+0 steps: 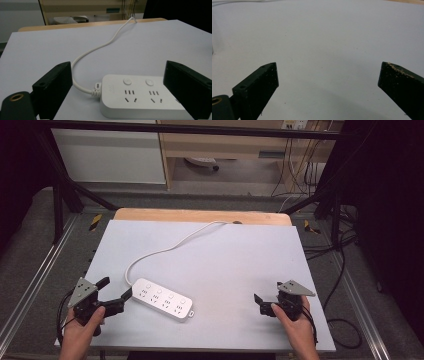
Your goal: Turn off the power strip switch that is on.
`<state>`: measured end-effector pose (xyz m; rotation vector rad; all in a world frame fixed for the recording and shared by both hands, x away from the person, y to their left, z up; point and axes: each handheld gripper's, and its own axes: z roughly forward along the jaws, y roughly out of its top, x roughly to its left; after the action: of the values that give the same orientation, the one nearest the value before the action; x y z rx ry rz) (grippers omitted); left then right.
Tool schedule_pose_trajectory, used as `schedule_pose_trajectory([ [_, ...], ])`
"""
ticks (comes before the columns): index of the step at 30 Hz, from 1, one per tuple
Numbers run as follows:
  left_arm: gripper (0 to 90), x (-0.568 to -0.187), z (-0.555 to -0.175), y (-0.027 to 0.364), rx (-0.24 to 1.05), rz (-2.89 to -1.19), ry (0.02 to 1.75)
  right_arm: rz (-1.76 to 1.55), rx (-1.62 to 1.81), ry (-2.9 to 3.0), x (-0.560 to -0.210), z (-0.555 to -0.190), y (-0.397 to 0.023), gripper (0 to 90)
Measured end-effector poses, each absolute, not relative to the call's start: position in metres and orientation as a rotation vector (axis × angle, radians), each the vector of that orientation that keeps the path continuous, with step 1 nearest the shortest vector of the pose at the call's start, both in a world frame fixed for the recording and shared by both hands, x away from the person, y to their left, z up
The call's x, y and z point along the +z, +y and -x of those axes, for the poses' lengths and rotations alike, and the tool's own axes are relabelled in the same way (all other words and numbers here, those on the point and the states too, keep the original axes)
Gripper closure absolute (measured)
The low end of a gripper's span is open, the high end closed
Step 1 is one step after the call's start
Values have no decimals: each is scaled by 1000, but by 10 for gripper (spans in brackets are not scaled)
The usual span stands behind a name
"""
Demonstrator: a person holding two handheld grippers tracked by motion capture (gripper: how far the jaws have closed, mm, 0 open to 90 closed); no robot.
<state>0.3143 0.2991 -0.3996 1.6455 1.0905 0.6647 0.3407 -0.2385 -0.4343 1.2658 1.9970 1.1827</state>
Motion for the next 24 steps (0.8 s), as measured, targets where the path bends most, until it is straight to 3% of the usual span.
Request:
schedule_pose_trajectory([
  [13, 103, -379, -312, 286, 641, -1610, 1026, -1223, 1198, 2005, -431, -334, -236, 36],
  [24, 108, -359, -342, 265, 651, -1632, 978, -1243, 1201, 2012, -434, -335, -237, 33],
])
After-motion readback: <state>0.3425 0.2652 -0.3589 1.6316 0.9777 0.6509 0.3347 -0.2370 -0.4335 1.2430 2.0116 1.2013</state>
